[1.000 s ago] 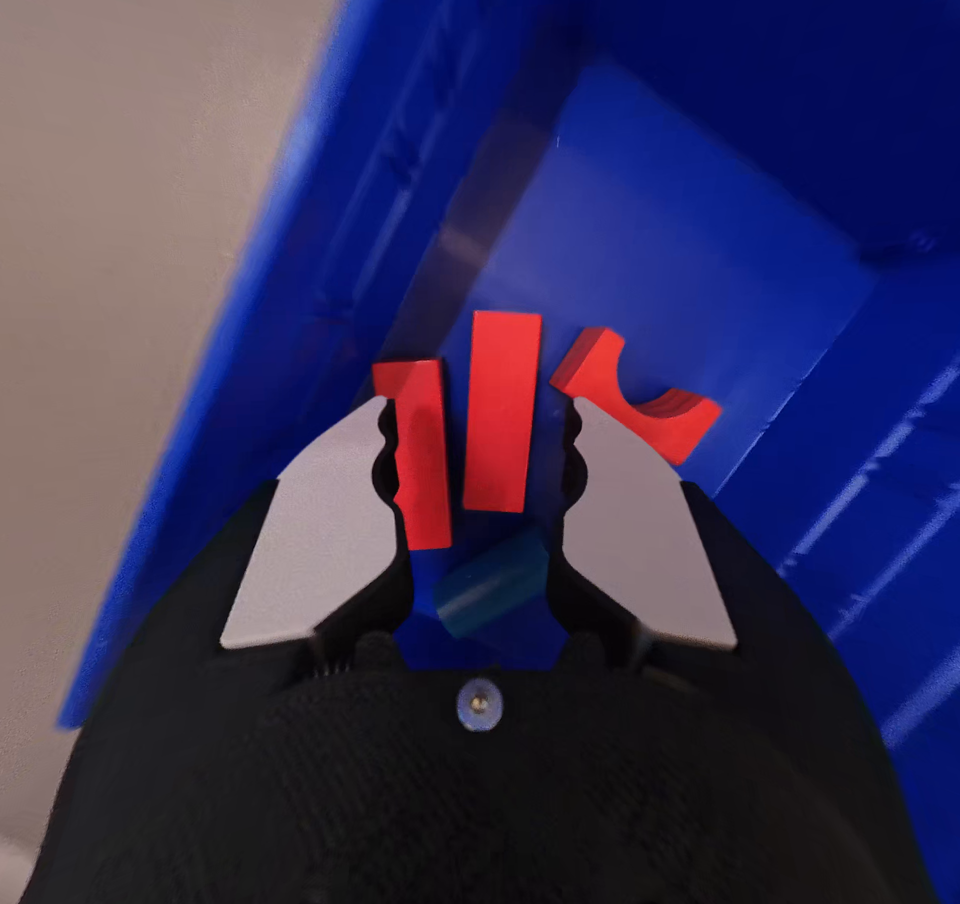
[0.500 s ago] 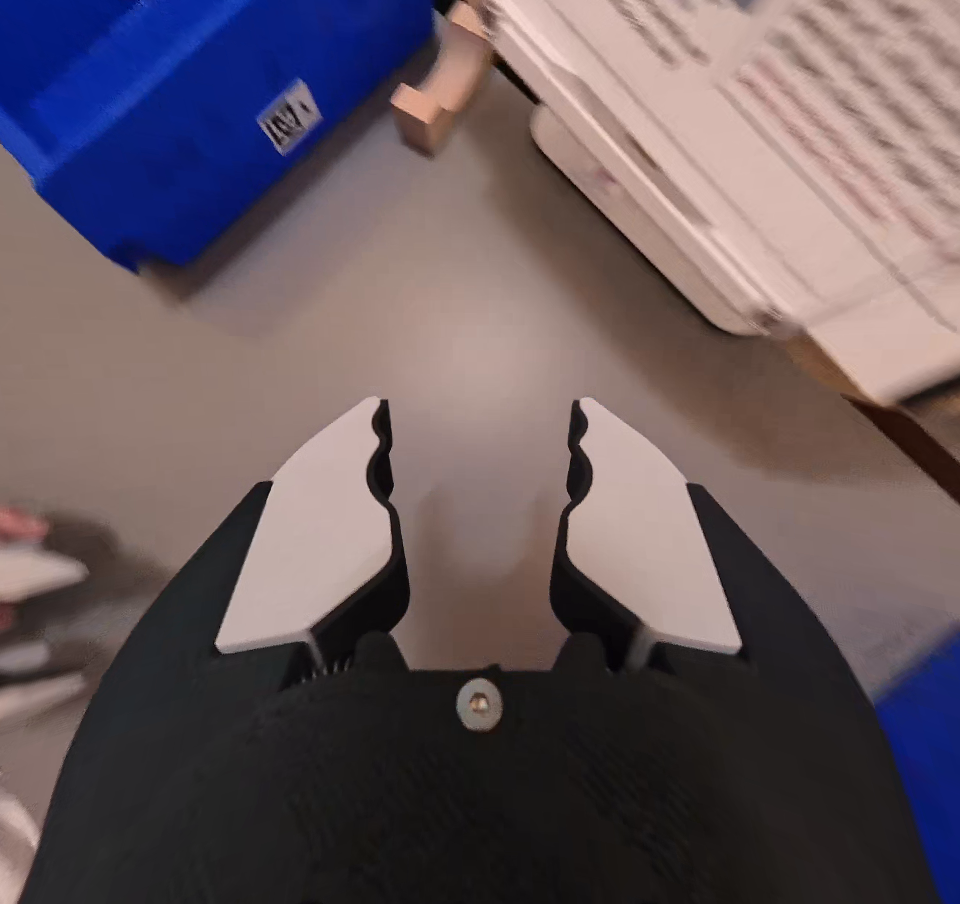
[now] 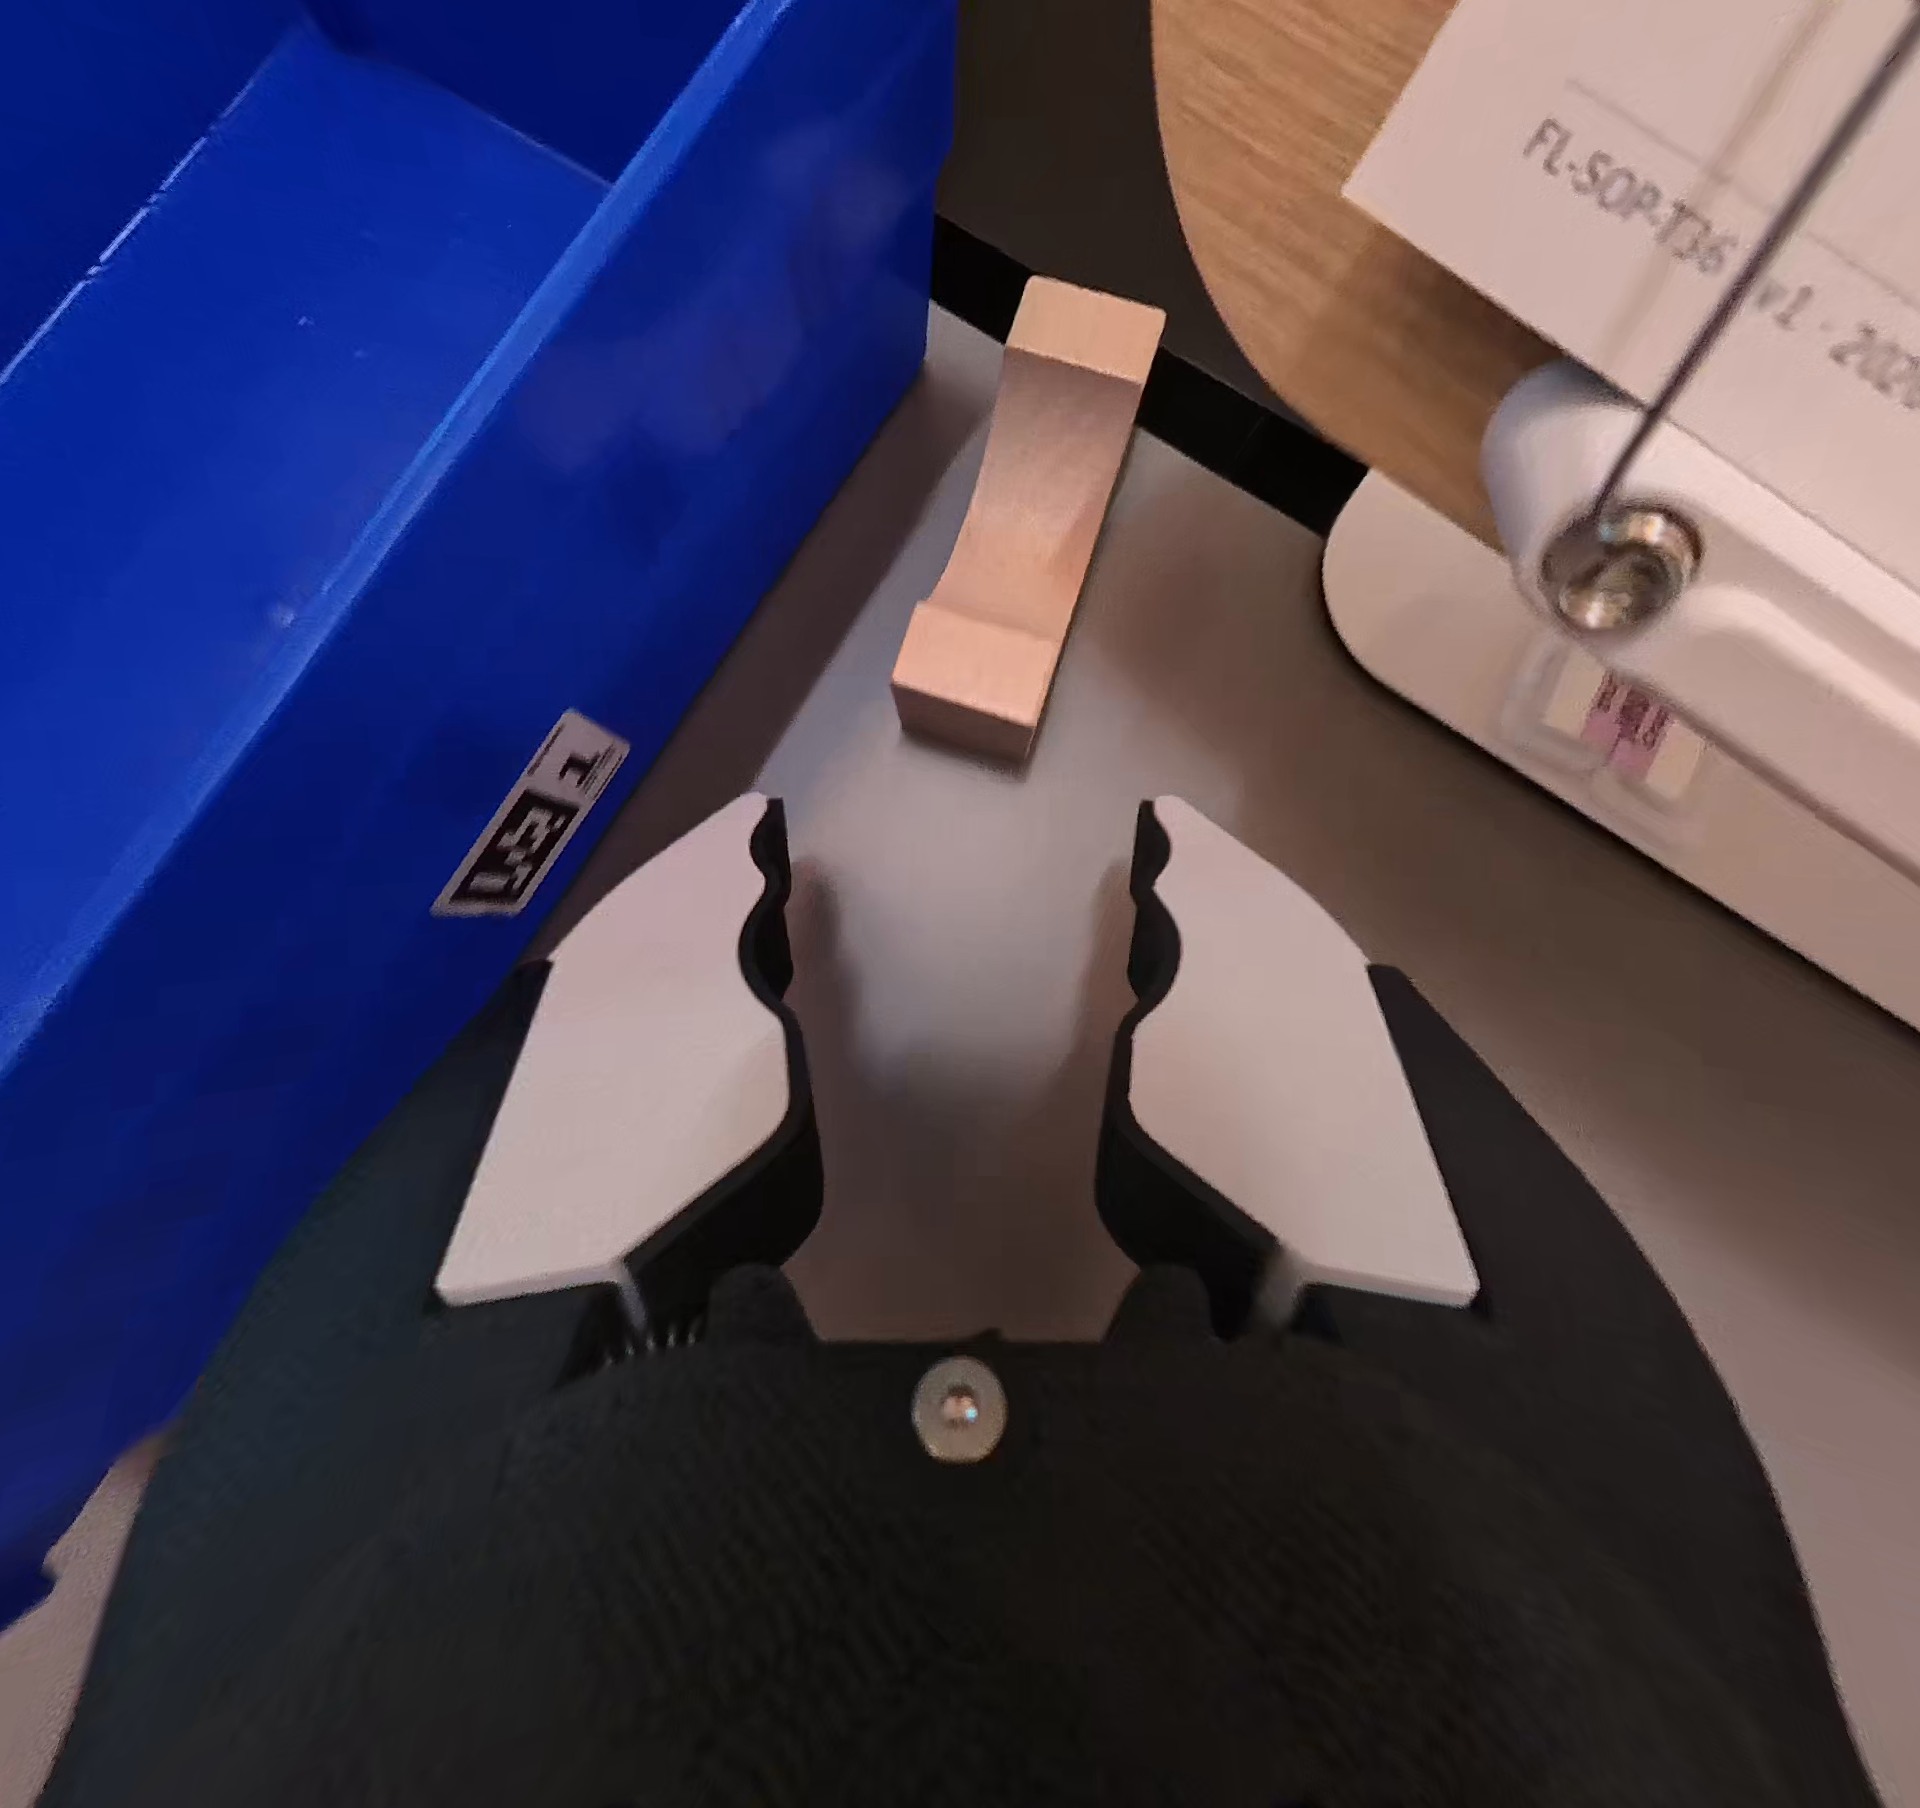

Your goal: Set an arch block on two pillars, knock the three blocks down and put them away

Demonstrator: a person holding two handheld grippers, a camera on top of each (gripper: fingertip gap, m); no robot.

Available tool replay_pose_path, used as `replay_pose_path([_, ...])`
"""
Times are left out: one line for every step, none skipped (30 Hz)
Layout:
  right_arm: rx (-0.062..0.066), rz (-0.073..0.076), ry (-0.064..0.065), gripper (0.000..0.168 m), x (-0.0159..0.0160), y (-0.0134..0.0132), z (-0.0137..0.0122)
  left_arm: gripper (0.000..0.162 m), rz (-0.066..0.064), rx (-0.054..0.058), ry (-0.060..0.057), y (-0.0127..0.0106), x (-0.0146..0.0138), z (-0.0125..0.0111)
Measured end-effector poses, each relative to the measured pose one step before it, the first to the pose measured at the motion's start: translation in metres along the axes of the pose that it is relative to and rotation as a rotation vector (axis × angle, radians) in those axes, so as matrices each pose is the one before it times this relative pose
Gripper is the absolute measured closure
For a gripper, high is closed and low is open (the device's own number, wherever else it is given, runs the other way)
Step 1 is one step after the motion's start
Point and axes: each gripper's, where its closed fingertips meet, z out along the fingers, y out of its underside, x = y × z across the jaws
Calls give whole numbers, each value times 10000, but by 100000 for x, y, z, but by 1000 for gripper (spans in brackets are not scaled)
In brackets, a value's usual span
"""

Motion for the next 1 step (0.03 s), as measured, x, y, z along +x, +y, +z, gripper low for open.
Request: replay_pose_path([15,5,75,104,65,-303,456,115,-22,68,-12,-79,-33,-69])
